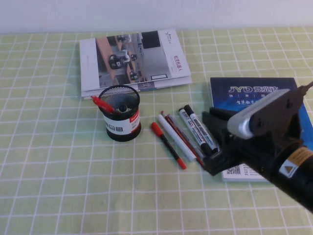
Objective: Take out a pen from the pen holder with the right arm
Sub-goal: 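Take a marker out of the pen holder and lay it on the table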
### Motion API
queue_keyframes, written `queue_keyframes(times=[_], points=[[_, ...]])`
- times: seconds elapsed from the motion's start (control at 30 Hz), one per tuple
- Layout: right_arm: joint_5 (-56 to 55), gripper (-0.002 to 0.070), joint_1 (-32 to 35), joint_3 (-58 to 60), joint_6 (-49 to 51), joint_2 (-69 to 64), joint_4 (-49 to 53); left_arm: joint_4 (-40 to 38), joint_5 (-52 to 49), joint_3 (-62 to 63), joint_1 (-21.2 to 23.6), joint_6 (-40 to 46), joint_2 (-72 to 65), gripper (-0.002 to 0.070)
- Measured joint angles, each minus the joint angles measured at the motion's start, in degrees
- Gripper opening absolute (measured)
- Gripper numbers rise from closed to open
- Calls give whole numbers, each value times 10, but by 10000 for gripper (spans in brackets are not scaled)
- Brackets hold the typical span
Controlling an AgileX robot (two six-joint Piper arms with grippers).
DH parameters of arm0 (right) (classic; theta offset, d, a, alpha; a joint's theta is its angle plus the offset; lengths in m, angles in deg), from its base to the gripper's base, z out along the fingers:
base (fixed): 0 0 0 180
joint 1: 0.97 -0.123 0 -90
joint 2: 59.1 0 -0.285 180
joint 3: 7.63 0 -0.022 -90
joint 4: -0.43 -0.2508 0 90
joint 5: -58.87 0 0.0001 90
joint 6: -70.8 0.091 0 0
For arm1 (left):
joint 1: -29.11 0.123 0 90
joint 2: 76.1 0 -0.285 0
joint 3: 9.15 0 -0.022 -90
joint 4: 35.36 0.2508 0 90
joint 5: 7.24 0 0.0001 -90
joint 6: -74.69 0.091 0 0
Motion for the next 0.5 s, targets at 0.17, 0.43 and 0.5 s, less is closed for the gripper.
queue_keyframes(times=[0.17,0.43,0.5], points=[[-168,244,-14,18,91,-70,103,0,0,0,0,0,0,-5],[-373,428,-14,12,150,-222,194,0,0,0,0,0,0,-5],[-381,433,-14,-4,151,-257,205,0,0,0,0,0,0,-5]])
